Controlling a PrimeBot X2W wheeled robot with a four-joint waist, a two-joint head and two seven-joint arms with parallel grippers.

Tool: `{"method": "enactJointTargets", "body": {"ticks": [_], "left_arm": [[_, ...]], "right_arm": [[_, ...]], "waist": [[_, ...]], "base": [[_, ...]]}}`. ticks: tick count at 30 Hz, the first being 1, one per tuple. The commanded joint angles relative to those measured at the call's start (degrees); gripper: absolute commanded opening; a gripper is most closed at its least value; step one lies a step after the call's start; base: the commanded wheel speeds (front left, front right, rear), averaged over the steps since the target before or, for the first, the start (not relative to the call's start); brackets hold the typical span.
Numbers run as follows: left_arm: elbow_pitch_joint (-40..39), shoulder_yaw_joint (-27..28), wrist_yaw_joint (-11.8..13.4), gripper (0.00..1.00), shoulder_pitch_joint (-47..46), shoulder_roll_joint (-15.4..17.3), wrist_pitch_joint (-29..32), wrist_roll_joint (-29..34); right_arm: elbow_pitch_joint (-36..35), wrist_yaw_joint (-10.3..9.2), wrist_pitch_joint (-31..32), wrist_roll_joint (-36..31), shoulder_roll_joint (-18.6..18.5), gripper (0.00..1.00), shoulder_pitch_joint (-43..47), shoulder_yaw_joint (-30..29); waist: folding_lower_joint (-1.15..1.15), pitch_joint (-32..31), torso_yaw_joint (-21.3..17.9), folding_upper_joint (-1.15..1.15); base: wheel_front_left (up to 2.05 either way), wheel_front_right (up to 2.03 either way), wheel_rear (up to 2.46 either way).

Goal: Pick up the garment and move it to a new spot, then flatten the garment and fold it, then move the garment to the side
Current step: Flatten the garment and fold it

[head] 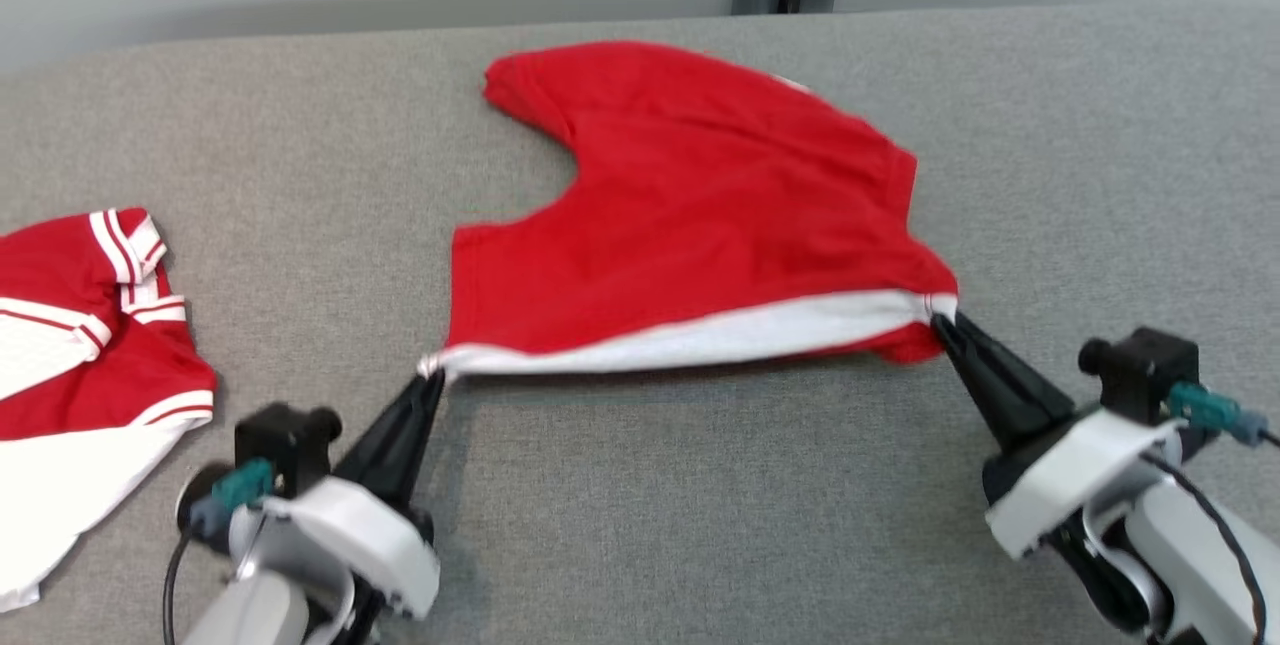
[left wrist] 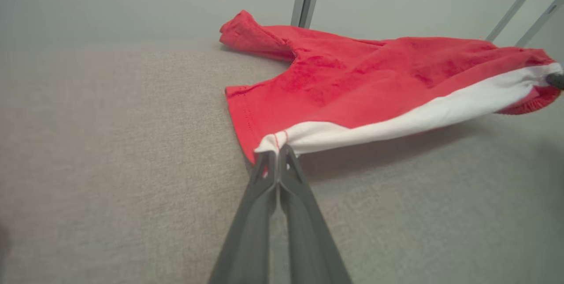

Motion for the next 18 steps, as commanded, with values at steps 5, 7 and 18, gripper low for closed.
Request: {"method": "enactJointTargets", "body": {"ticks": [5,7,18], "left_arm": [[-12.7,0.6,4.8,0.00,9.9,3.6,6.4,-1.6],[-17.7,0.9,6.8,0.00,13.0,5.0,8.7,-1.7],[-32.4,2.8,13.6,0.00,22.7,10.1,16.4,-1.9]], "right_arm": [[-3.1,0.01,-0.1,-2.0,-2.2,0.00,6.7,-0.4],[-4.0,0.00,-0.1,-3.1,-3.3,0.00,8.8,-0.6],[-8.3,0.00,-0.1,-8.3,-4.5,0.00,17.9,-2.7]], "waist": [[0.00,-3.4,-0.1,0.00],[0.00,-3.9,0.0,0.00],[0.00,-5.2,1.7,0.00]], "base": [[0.00,0.00,0.00],[0.00,0.00,0.00],[0.00,0.00,0.00]]}}
